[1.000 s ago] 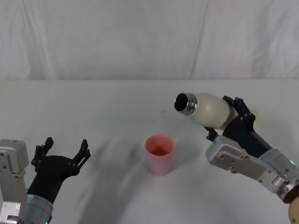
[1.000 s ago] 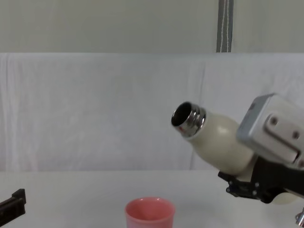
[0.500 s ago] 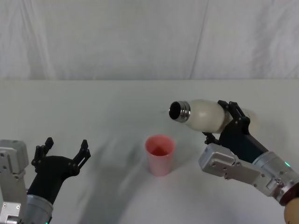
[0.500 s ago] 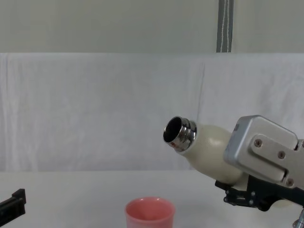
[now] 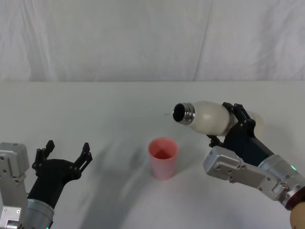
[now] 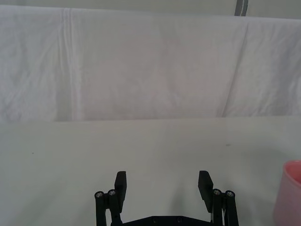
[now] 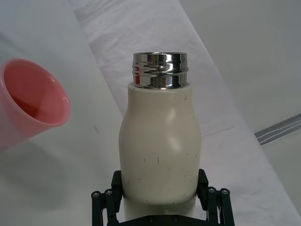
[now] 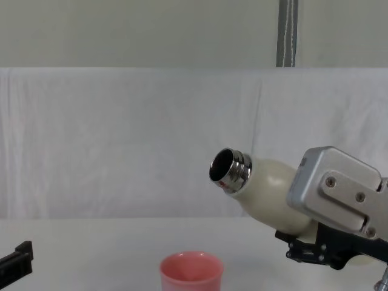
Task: Grasp the thermos with one hand and pour water into the cup lid.
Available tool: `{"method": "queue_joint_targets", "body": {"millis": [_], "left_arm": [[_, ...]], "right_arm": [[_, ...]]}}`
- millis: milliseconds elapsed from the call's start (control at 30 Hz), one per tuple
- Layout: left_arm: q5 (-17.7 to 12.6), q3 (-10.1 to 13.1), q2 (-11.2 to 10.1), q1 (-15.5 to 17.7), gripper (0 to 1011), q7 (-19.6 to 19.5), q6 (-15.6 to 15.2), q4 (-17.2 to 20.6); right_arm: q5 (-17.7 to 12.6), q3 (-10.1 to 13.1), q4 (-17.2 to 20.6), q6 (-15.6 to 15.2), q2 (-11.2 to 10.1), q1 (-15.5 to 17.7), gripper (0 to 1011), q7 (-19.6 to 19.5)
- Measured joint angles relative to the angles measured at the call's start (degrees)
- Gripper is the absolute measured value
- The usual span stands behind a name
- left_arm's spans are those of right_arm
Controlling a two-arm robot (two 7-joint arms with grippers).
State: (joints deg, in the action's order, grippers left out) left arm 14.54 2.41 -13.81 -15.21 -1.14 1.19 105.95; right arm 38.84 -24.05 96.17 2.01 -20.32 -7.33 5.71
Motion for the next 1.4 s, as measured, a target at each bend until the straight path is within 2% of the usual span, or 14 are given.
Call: {"method": "queue_joint_targets", "body": {"millis": [467,800,967,1167,1400], "left_arm": [[0.0,0.0,0.0,0.0,1001,0.0,0.0,0.0],[0.0,0.0,0.0,0.0,1001,0.0,0.0,0.0],[0.0,0.0,0.0,0.0,1001,0.0,0.0,0.0],[0.0,0.0,0.0,0.0,1001,0.0,0.0,0.0],[0.0,0.0,0.0,0.0,1001,0.0,0.0,0.0]], "right_arm": [[-0.1,0.1,0.0,0.1,0.0,0.0,950,0.0],[0.7,-0.9,-0.8,0.2,-0.1,-1.9,950,0.1],[2.5,-2.0,-1.1,0.3,-0.8,-3.1,950,0.3],[6.8,-4.6,-1.1,-0.2,-2.3,-4.7,950,0.7],[8.7,-6.1,-1.1,-1.2,-2.7,-5.4,950,1.0]]}}
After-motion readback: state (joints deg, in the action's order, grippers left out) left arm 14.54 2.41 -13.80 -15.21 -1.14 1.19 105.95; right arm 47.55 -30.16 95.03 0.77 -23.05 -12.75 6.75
